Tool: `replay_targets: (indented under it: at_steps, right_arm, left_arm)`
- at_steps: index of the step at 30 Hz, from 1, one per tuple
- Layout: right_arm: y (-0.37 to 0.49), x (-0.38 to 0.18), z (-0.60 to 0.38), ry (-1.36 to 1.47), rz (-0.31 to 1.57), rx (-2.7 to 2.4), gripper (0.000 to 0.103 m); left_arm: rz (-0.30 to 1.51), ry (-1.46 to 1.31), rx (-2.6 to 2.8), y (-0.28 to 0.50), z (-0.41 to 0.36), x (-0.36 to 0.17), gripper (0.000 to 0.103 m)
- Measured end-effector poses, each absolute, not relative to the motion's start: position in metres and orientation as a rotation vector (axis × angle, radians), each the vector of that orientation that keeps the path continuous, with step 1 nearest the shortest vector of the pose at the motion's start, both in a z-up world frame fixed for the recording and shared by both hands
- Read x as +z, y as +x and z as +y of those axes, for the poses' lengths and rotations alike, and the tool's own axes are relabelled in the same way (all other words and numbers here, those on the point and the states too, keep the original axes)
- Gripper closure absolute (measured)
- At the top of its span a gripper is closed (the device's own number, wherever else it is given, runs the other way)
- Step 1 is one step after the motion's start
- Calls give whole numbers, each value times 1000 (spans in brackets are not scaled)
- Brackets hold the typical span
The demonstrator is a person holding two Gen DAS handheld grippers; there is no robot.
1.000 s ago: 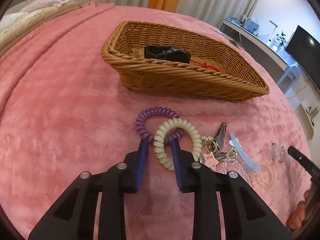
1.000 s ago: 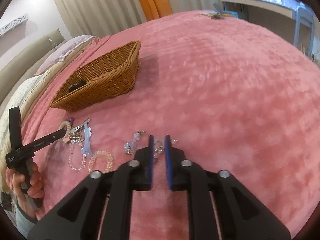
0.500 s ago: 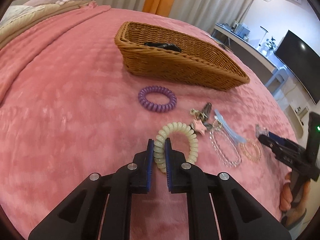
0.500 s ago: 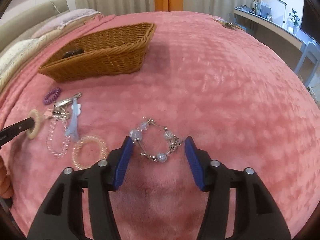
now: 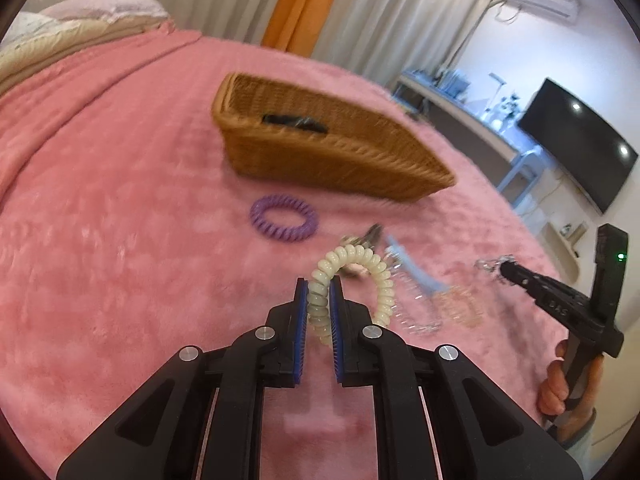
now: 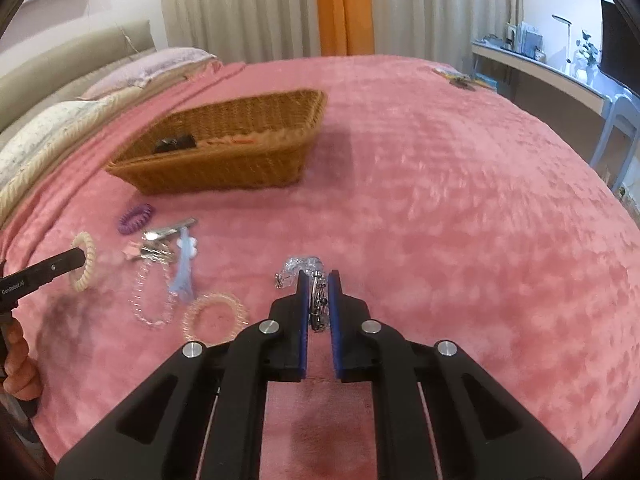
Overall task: Organize jewelry
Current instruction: 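Carry both bracelets over the basket and open both tools to release them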
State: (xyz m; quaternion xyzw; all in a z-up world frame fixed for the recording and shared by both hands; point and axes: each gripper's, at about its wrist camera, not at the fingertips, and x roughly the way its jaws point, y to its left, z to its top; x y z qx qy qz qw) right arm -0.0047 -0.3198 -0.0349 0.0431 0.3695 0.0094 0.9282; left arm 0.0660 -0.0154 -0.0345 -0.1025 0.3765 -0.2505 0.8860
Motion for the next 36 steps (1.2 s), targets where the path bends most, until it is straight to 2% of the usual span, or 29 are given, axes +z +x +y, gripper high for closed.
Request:
replay_targets:
  at_steps: [6, 10, 14, 19, 24, 29, 36]
  right_arm:
    - [-20, 5, -296, 58, 658, 66, 95]
    - [-14, 36, -286, 46, 603, 80, 95]
    - [16, 71, -280, 45, 567, 96, 95]
    - [71, 94, -276, 49, 530, 101, 95]
    - [127, 87, -282, 97, 553, 104, 95]
    - [176, 48, -278, 99, 643, 90, 95]
    - [203, 1, -280, 117, 774, 108, 95]
  left_arm:
    - [712, -183, -541, 55, -22, -3, 94]
    - [641, -124, -541, 55, -31, 36, 94]
    - [548, -59, -538, 72, -51, 80, 94]
    - [490, -36, -499, 112, -76, 104, 94]
    - [512, -66, -454, 164, -94, 89, 94]
    - [593, -99, -441, 213, -103, 47, 94]
    - [667, -51, -458, 233, -110, 10, 94]
